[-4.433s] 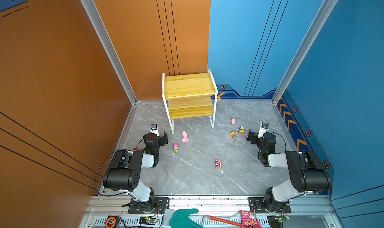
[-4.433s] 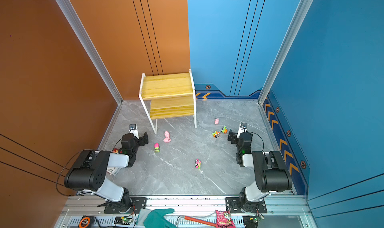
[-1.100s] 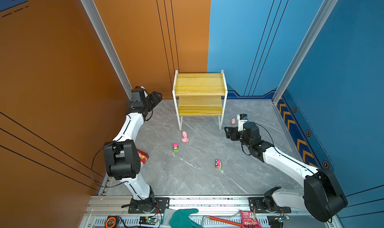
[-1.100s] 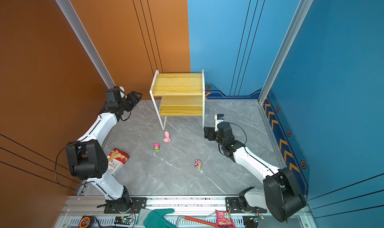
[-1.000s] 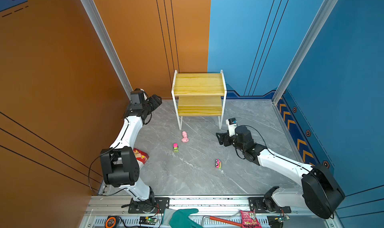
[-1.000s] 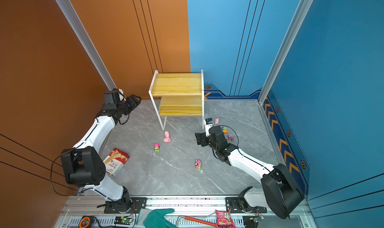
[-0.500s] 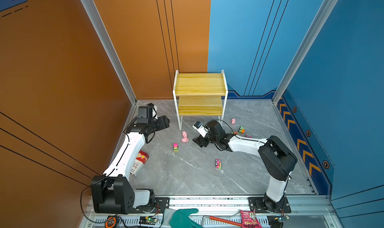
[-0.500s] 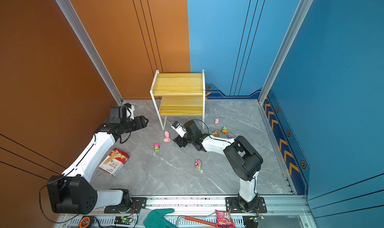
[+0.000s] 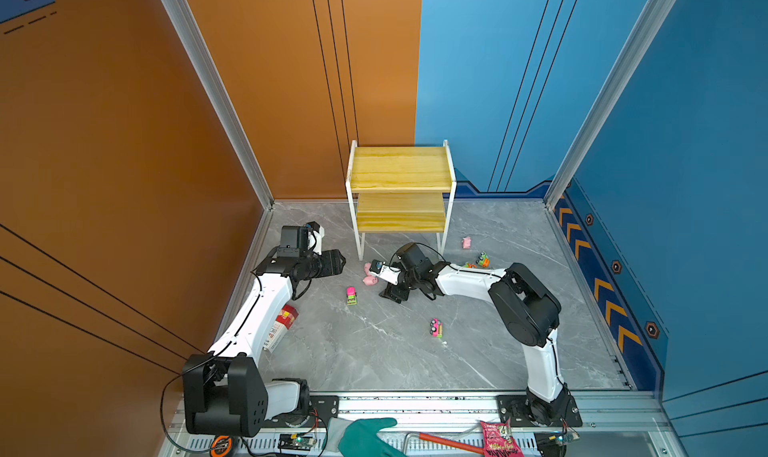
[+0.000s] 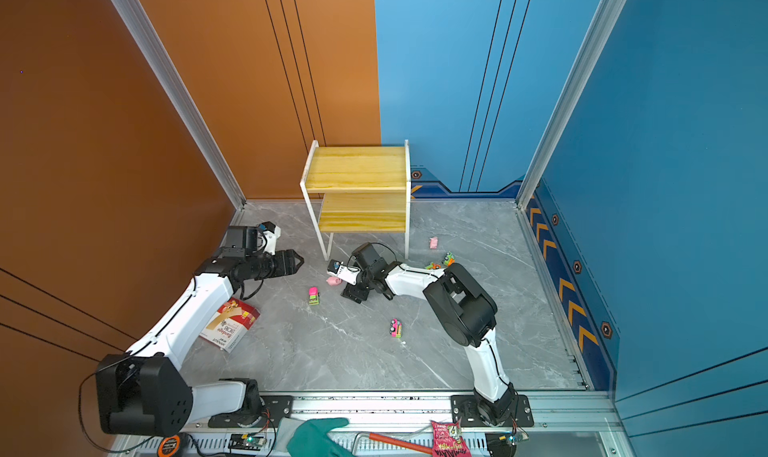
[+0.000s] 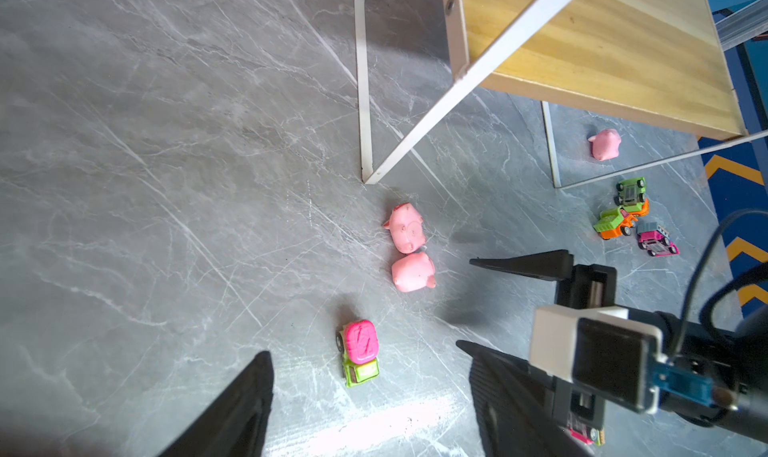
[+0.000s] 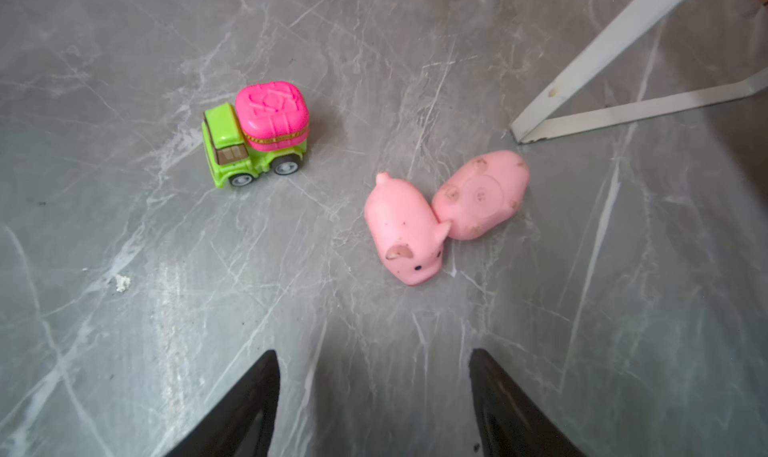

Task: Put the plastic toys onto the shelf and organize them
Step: 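Move the right gripper over the two pink pigs near the shelf leg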

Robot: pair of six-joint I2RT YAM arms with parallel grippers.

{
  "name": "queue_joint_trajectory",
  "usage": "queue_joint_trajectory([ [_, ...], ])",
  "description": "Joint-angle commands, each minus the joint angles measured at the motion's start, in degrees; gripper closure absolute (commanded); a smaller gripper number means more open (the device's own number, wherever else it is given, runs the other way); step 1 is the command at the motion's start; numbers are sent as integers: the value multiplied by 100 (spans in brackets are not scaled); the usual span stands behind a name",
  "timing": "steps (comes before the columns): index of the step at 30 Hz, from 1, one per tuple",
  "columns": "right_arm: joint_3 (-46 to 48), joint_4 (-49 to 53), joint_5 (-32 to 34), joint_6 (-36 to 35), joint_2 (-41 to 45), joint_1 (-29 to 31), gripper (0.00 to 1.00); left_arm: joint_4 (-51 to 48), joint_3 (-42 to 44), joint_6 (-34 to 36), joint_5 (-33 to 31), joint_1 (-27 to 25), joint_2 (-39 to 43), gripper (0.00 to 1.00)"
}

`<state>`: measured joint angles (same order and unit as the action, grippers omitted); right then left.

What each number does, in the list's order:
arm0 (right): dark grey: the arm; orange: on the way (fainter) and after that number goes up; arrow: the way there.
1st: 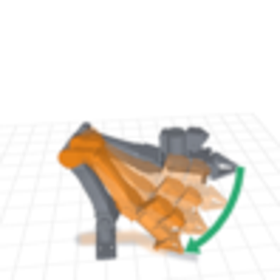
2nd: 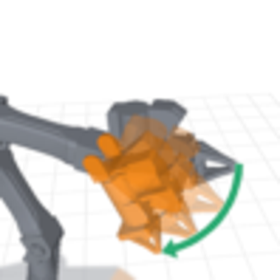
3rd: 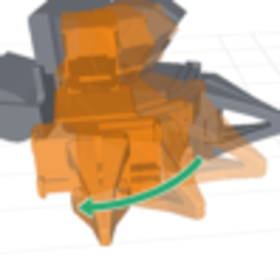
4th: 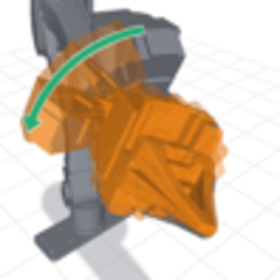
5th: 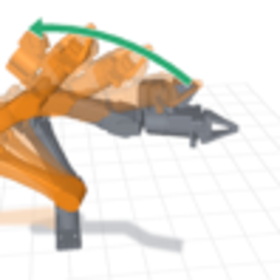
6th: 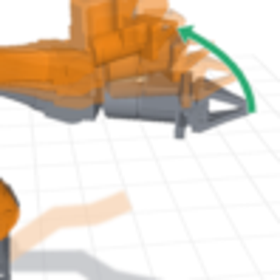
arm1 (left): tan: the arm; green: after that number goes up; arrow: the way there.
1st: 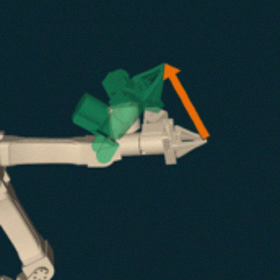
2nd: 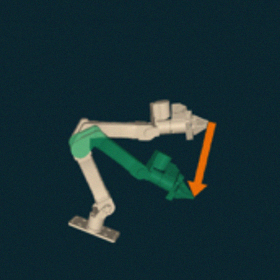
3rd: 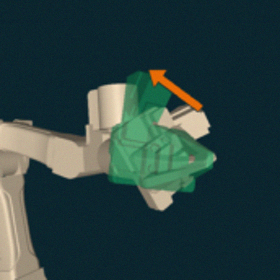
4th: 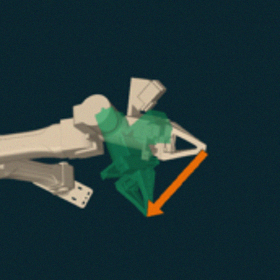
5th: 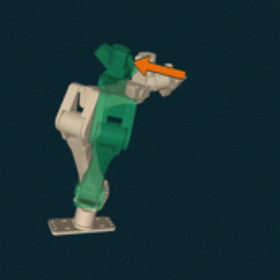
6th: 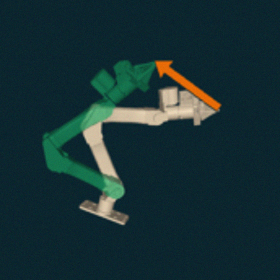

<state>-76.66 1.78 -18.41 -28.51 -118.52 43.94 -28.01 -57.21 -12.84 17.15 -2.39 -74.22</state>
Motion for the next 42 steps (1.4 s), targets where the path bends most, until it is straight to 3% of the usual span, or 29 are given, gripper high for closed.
queue_joint_trajectory([
  [1, -358, 416, -13, -273, -256, 18, 27, 41, 40, 107, 318, 11, -130, 25],
  [15, -1164, 910, -74, -436, -856, 199, 27, 133, 76, 27, 504, 214, -50, 26],
  [28, -673, 613, 25, -209, -504, 468, 29, 216, 108, -34, 552, 270, 30, 27],
  [33, -323, -78, 211, 364, -282, 445, 29, 259, 122, -91, 552, 283, 21, 27],
  [42, 468, -2050, 676, 2288, -70, 404, 28, 314, 166, -174, 548, 329, 61, 26],
])
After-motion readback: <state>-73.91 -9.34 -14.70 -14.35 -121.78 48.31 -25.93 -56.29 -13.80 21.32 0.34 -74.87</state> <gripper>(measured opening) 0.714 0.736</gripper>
